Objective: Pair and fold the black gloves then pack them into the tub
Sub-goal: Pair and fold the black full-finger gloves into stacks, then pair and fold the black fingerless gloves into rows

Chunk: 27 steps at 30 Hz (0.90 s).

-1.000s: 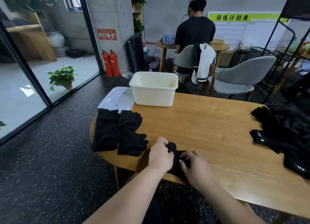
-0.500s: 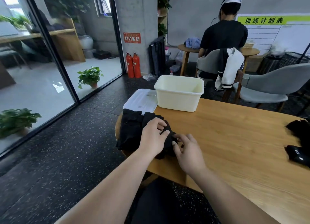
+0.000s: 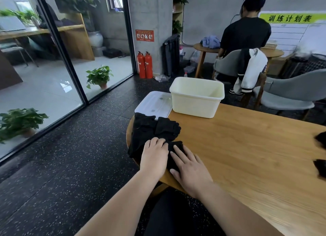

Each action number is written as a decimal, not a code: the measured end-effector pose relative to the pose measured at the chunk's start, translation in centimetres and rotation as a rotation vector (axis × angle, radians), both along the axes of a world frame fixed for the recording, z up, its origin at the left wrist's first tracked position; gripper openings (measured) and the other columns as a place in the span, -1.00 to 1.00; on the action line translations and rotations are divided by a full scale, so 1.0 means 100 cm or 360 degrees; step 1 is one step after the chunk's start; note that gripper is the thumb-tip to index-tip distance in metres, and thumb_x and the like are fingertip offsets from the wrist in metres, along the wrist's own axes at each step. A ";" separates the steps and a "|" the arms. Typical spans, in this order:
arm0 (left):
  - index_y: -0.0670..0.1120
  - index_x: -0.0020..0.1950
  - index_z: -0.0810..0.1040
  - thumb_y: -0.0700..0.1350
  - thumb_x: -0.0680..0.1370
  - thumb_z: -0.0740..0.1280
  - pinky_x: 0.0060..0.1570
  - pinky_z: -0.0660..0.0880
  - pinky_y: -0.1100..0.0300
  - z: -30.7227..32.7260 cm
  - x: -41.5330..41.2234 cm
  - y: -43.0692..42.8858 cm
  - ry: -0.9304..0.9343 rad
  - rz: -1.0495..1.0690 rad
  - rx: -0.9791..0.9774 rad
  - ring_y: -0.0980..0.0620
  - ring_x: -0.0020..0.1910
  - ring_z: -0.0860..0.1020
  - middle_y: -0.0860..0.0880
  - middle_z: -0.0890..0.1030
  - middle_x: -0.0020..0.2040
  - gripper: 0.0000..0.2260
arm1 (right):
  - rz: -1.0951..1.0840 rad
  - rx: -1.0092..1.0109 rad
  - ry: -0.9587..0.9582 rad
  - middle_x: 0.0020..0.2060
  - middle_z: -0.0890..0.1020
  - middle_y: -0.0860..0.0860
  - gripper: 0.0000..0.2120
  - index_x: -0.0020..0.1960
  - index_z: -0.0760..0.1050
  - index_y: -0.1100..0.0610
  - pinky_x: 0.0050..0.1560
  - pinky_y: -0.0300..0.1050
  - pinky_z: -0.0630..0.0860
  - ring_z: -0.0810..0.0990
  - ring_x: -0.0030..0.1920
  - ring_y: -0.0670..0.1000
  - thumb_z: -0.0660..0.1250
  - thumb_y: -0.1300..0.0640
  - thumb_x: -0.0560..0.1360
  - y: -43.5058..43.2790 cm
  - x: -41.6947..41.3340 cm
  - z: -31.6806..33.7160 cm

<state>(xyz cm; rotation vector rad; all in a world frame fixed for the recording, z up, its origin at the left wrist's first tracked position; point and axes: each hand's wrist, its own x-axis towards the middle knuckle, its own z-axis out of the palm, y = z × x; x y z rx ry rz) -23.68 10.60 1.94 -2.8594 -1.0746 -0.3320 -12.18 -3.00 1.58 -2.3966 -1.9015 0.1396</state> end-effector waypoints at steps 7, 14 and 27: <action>-0.06 0.74 0.00 0.02 0.80 -0.08 0.68 -0.16 -0.06 -0.020 -0.004 0.000 0.0283 -0.0046 -0.0127 -0.01 0.72 -0.04 -0.03 0.05 0.74 -0.51 | -0.0039 -0.0094 0.0080 0.60 -0.45 -0.23 -0.33 0.68 -0.35 -0.15 0.66 0.09 -0.15 -0.37 0.65 0.03 -0.17 -0.35 0.70 -0.003 0.001 -0.015; 0.05 0.72 0.14 0.06 0.79 -0.02 0.67 -0.20 -0.04 -0.005 -0.008 0.002 0.0054 -0.0011 -0.0262 0.05 0.71 -0.08 0.12 0.11 0.72 -0.53 | -0.0003 -0.0039 0.0185 0.65 -0.28 -0.26 -0.36 0.70 -0.21 -0.20 0.67 0.08 -0.09 -0.24 0.68 -0.01 -0.10 -0.34 0.70 -0.003 0.012 0.001; 0.13 0.69 0.24 0.23 0.74 0.09 0.68 -0.03 0.02 0.020 0.038 -0.037 -0.0249 -0.0245 -0.0412 0.10 0.69 0.04 0.14 0.24 0.68 -0.49 | -0.0319 0.0070 0.0225 0.69 -0.12 -0.20 -0.37 0.71 -0.06 -0.18 0.64 0.09 0.07 -0.09 0.69 0.00 -0.03 -0.32 0.70 -0.059 0.073 0.033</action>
